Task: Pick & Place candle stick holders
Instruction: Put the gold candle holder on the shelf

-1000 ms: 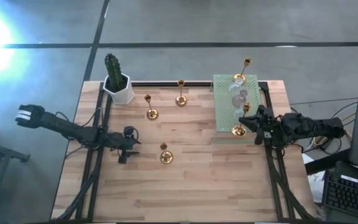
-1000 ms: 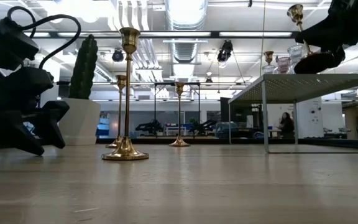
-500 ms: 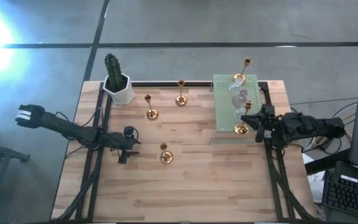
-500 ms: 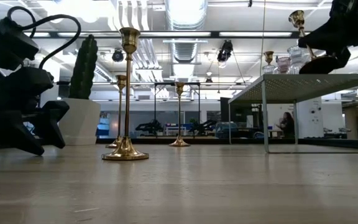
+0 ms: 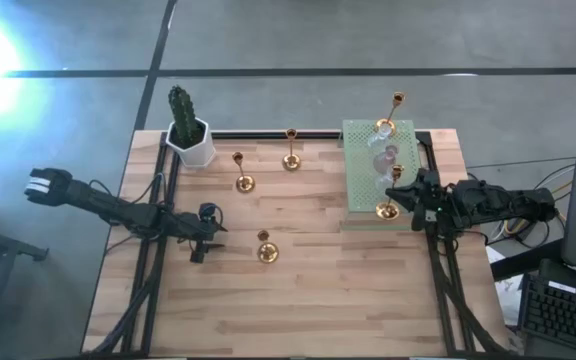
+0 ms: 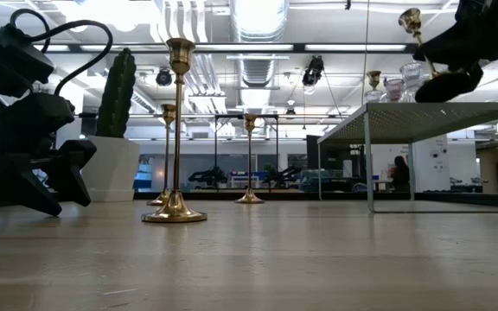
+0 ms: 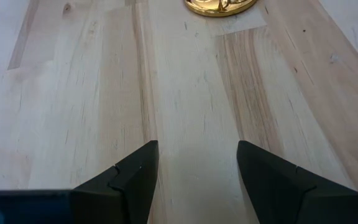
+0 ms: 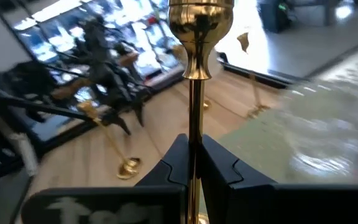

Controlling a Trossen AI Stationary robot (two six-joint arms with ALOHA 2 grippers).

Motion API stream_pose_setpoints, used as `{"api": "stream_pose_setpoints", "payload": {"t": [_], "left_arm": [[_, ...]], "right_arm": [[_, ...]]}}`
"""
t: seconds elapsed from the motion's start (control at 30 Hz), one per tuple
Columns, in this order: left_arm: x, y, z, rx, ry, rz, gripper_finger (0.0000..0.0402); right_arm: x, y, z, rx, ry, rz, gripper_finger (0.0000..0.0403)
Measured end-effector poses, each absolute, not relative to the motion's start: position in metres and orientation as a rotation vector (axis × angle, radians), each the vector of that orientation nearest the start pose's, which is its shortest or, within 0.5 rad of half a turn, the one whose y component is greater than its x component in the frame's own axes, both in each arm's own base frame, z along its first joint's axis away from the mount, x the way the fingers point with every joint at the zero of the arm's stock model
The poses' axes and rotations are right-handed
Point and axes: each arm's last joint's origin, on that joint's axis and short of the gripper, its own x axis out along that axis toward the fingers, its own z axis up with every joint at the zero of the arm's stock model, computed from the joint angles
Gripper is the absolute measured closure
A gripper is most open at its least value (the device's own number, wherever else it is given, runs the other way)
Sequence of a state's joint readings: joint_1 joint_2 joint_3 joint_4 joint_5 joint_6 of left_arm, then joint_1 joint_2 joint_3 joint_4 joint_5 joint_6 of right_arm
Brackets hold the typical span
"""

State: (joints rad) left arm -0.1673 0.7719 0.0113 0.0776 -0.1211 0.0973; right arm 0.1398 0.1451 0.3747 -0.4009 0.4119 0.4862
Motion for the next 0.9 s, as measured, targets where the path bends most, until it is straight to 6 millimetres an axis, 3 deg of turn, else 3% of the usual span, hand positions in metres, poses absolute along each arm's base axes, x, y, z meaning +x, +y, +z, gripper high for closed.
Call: {"api": "stream_pose_setpoints", "payload": {"t": [0.43, 0.9], "left_arm": [[0.123, -0.017, 0.101, 0.191, 0.674, -0.077, 0.0177], [0.123, -0.017, 0.101, 0.191, 0.673, -0.077, 0.0177]], "right_arm": [[0.111, 0.005, 0.226, 0.213, -0.001, -0.254, 0.0392], [0.121, 0.003, 0.223, 0.119, 0.012, -0.343, 0.0392]]}}
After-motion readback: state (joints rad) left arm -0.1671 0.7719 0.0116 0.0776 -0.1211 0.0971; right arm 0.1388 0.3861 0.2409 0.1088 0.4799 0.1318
